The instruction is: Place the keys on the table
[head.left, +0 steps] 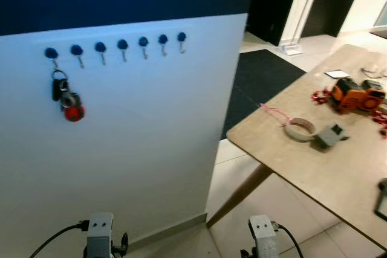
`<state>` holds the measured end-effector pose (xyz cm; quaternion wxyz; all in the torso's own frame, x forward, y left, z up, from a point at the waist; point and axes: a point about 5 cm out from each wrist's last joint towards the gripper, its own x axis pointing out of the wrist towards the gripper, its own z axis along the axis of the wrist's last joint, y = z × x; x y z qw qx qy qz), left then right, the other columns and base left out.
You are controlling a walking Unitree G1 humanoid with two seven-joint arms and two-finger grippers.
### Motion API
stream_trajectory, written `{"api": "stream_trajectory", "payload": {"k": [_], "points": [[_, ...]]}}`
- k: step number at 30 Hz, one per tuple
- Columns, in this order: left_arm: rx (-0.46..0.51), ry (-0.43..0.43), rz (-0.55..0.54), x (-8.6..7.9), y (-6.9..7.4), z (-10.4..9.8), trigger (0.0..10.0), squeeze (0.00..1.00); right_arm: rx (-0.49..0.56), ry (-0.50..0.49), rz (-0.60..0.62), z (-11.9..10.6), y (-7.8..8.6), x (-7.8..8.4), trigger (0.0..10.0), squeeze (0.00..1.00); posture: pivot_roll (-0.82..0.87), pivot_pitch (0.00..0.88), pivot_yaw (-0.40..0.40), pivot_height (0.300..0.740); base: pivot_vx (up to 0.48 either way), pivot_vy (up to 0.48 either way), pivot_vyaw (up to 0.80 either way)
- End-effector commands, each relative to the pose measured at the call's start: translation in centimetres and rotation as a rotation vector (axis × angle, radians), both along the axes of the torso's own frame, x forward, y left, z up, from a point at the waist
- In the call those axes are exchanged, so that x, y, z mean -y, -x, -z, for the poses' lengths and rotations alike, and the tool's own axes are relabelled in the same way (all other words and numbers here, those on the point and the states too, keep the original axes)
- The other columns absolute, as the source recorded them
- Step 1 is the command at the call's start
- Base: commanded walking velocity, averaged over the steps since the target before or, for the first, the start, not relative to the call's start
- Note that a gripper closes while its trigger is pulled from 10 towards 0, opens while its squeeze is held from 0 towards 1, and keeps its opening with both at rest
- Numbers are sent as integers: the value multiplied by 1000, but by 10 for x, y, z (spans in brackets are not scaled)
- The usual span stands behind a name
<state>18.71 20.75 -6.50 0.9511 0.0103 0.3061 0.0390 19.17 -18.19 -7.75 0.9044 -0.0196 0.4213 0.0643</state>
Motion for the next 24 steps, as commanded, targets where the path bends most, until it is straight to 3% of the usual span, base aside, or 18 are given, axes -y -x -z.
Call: {"api": "stream_trajectory", "payload": {"k": [1,24], "points": [[0,-7,0,0,-1,0,10000,0,-14,8,5,1,3,3,10000,0,46,34,-19,740,0,0,800],[-5,-38,-11,1,-3,-1,10000,0,-14,5,13,2,5,4,10000,0,40,51,-11,740,0,0,800]]}}
